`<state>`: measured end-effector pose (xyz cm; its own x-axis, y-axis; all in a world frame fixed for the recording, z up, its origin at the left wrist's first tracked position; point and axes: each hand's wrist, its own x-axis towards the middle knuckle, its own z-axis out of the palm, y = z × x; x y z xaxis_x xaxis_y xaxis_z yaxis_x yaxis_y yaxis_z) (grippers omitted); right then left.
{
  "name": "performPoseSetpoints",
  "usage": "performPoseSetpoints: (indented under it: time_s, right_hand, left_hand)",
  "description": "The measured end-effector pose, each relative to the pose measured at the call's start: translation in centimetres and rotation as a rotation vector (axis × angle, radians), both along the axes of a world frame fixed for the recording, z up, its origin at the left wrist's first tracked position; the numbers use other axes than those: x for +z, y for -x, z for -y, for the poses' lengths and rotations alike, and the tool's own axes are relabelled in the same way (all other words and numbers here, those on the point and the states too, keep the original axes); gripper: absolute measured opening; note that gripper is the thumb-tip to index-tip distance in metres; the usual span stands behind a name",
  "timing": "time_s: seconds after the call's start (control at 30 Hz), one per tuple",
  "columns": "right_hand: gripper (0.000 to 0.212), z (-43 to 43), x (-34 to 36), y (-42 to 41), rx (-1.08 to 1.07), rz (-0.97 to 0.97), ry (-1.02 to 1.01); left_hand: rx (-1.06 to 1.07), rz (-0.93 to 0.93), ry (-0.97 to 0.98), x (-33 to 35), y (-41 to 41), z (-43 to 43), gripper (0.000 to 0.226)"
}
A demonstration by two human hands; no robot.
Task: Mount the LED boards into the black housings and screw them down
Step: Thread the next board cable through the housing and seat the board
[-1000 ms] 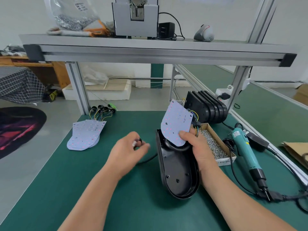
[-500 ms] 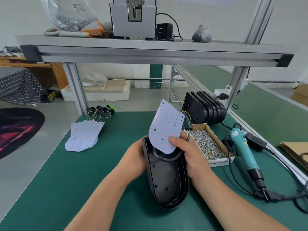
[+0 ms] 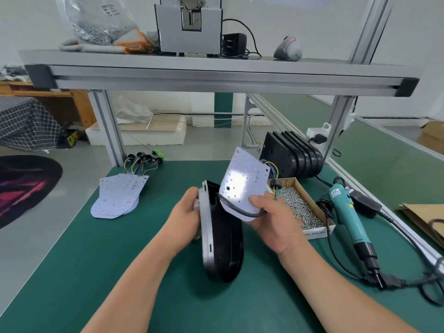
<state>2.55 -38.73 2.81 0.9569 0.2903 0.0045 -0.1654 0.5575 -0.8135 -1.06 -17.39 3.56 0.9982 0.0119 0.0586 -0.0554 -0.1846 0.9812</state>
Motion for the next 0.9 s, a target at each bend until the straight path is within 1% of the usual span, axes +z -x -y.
performPoseSetpoints:
  time_s: [0.07,0.1,0.2,0.27,0.3,0.37,0.43,0.47,0.53,0.6,0.7,0.77,0.83,0.9]
  right_hand:
    - [0.047,0.0,0.0,0.1,0.006,-0.008,0.017]
    - [0.048,-0.1,0.0,0.1,0.012,-0.005,0.029]
    - [0.044,-0.2,-0.3,0.1,0.013,-0.006,0.058]
    - [0.04,-0.3,-0.5,0.0,0.009,-0.008,0.077]
    - [0.038,-0.3,-0.6,-0.1,0.004,-0.009,0.085]
    - [0.036,-0.4,-0.7,-0.2,-0.013,-0.017,0.096]
    - [0.034,-0.5,-0.7,-0.2,-0.035,-0.023,0.107]
    - [0.031,-0.5,-0.7,-0.2,-0.043,-0.023,0.112]
    - [0.029,-0.7,-0.7,-0.2,-0.052,-0.02,0.123]
    - [0.033,-0.6,-0.7,-0.2,-0.063,-0.013,0.141]
    - [0.038,-0.5,-0.6,-0.4,-0.111,-0.02,0.11]
    - [0.027,-0.4,-0.3,-0.3,-0.139,-0.019,0.07]
    - [0.019,-0.2,0.0,-0.2,-0.154,0.011,0.047]
    - [0.022,-0.1,0.2,0.1,-0.126,0.078,0.043]
  left_hand:
    - [-0.033,-0.025,0.104,0.0,-0.1,-0.4,0.03]
    - [-0.047,-0.042,0.136,0.0,-0.1,-0.7,0.034]
    - [-0.063,-0.119,0.271,-0.3,-0.4,-1.3,0.056]
    - [-0.079,-0.149,0.359,-0.3,-0.6,-1.6,0.061]
    - [-0.101,-0.155,0.377,-0.4,-0.6,-1.8,0.066]
    - [-0.156,-0.168,0.395,-0.2,-0.3,-1.8,0.085]
    - [-0.181,-0.215,0.44,-0.1,0.0,-1.7,0.093]
    - [-0.191,-0.225,0.452,-0.1,0.1,-1.7,0.092]
    - [-0.207,-0.192,0.424,-0.1,0.1,-2.0,0.08]
    - [-0.201,-0.145,0.365,0.0,0.0,-2.2,0.075]
    - [-0.147,-0.186,0.377,-0.5,-0.4,-2.4,0.068]
    - [-0.11,-0.208,0.376,-0.7,-0.6,-2.4,0.062]
    - [-0.08,-0.223,0.382,-0.8,-0.7,-2.3,0.069]
    - [-0.065,-0.229,0.396,-0.8,-0.6,-2.1,0.078]
